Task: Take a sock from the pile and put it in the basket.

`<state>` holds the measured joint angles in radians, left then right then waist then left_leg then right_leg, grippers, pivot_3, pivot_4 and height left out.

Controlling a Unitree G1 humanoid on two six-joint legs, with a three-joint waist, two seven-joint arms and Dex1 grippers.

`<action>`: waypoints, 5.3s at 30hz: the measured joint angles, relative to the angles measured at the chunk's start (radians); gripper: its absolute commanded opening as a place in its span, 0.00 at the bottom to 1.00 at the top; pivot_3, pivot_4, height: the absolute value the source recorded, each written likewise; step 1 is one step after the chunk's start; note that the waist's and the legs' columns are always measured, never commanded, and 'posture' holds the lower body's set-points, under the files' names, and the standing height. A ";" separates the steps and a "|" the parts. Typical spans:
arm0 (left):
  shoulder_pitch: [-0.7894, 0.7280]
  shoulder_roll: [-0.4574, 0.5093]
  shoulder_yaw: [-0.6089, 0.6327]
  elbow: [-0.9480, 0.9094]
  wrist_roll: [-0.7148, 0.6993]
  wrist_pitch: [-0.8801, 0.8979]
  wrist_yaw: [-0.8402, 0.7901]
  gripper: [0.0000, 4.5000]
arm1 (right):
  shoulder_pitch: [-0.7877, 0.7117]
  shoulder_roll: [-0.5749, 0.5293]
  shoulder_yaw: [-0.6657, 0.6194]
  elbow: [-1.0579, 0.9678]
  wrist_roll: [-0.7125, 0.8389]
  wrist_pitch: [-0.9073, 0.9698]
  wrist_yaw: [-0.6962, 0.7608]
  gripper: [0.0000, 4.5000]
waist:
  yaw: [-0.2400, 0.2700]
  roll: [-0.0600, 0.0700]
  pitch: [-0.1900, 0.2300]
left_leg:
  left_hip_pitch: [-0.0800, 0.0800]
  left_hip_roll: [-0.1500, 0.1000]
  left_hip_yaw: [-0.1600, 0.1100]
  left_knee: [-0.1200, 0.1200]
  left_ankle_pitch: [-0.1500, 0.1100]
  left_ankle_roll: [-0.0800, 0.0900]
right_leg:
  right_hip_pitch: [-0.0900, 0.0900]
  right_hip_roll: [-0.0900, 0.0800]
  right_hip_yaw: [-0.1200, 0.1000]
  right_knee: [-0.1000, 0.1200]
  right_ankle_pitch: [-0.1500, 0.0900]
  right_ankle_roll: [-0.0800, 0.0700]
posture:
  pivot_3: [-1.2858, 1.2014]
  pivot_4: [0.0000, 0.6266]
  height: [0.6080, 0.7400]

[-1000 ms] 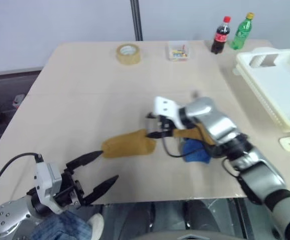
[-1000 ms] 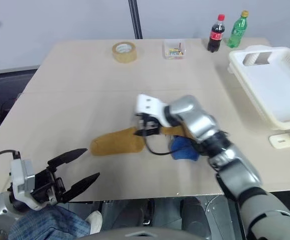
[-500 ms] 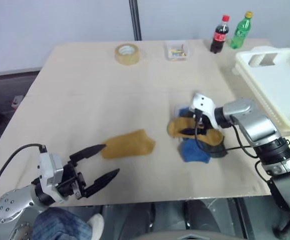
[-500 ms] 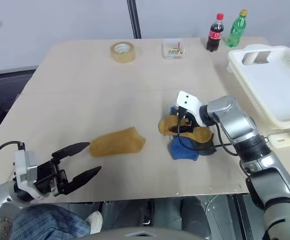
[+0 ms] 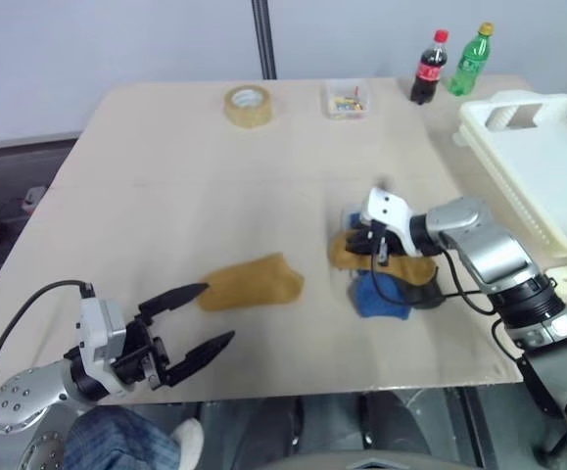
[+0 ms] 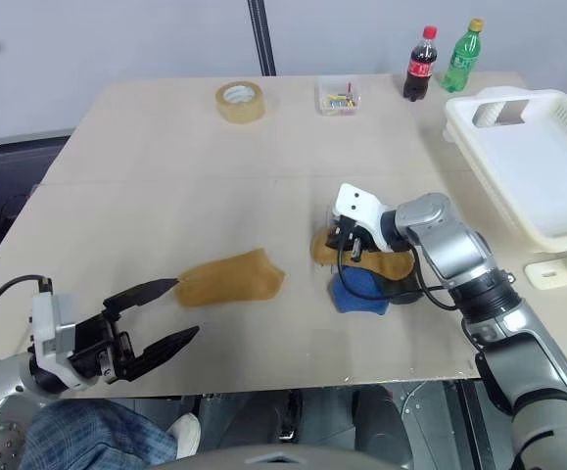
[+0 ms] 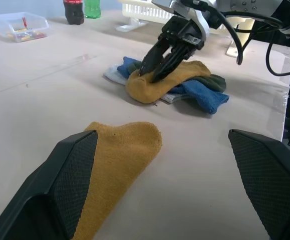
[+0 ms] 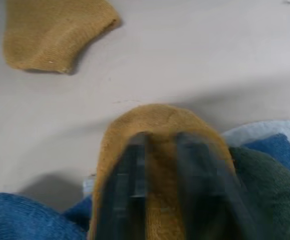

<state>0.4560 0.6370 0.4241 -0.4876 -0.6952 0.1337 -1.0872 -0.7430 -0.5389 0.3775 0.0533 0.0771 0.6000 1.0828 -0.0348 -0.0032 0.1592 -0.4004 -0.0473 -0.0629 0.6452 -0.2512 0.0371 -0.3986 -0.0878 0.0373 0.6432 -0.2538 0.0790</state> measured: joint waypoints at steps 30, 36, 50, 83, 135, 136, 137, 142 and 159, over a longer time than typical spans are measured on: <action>0.021 -0.006 0.000 0.000 0.005 -0.001 0.001 1.00 | 0.016 -0.003 0.047 0.010 -0.061 -0.060 0.009 0.28 | 0.000 0.000 0.000 | 0.000 0.000 0.000 0.000 0.000 0.000 | 0.000 0.000 0.000 0.000 0.000 0.000 | 0.52 0.24 0.99; 0.021 -0.006 0.000 0.000 0.005 -0.001 0.001 1.00 | 0.016 -0.001 0.047 0.012 -0.068 -0.062 0.002 0.00 | 0.000 0.000 0.000 | 0.000 0.000 0.000 0.000 0.000 0.000 | 0.000 0.000 0.000 0.000 0.000 0.000 | 0.52 0.24 0.99; 0.023 -0.007 0.001 0.000 0.005 -0.006 0.005 1.00 | -0.047 0.096 0.046 0.059 -0.065 -0.087 -0.004 0.00 | -0.007 0.000 0.000 | 0.001 0.000 0.000 0.000 0.000 0.000 | 0.000 0.001 0.000 0.000 0.000 0.000 | 0.52 0.24 0.99; -0.004 -0.074 0.155 0.063 0.045 -0.020 0.197 1.00 | -0.470 0.569 -0.008 0.717 -0.152 -0.551 -0.073 0.81 | -0.003 -0.003 -0.001 | 0.000 0.000 -0.001 -0.007 0.005 -0.009 | -0.007 0.007 0.000 0.006 -0.002 -0.004 | 0.52 0.24 0.99; -0.649 0.016 0.097 0.496 -0.218 1.169 0.634 0.02 | -0.037 0.428 -0.126 0.196 0.072 0.204 -0.322 0.82 | 0.003 -0.004 -0.005 | 0.000 -0.003 0.000 -0.002 0.007 -0.011 | -0.011 0.002 0.001 0.020 -0.004 -0.006 | 0.52 0.24 0.99; -0.649 0.014 0.097 0.496 -0.218 1.168 0.634 0.02 | -0.038 0.429 -0.133 0.196 0.081 0.216 -0.326 0.82 | 0.004 -0.004 -0.005 | 0.000 -0.003 0.000 -0.002 0.007 -0.011 | -0.011 0.002 0.001 0.020 -0.004 -0.007 | 0.52 0.24 0.99; -0.648 0.011 0.097 0.495 -0.217 1.166 0.633 0.02 | -0.038 0.429 -0.144 0.196 0.092 0.238 -0.327 0.82 | 0.004 -0.004 -0.005 | 0.000 -0.003 0.000 -0.002 0.007 -0.011 | -0.011 0.002 0.001 0.020 -0.004 -0.007 | 0.52 0.24 0.99; -0.647 -0.001 0.097 0.488 -0.211 1.160 0.629 0.02 | -0.038 0.431 -0.150 0.198 0.116 0.286 -0.328 0.82 | 0.004 -0.004 -0.006 | 0.000 -0.003 0.000 -0.002 0.007 -0.011 | -0.011 0.002 0.001 0.020 -0.004 -0.007 | 0.52 0.24 0.99; -0.639 -0.023 0.057 0.494 -0.182 1.059 0.563 0.00 | -0.036 0.444 -0.146 0.206 0.124 0.264 -0.369 0.01 | 0.003 -0.004 -0.005 | 0.000 -0.003 0.000 -0.002 0.007 -0.011 | -0.012 0.002 0.001 0.020 -0.004 -0.007 | 0.52 0.24 0.99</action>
<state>-0.1833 0.6135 0.4813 0.0060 -0.8770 1.1929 -0.5242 -0.7794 -0.0945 0.2317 0.2594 0.2015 0.8645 0.7143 -0.0322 -0.0069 0.1538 -0.4005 -0.0505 -0.0630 0.6432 -0.2442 0.0261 -0.4102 -0.0858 0.0384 0.6629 -0.2575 0.0725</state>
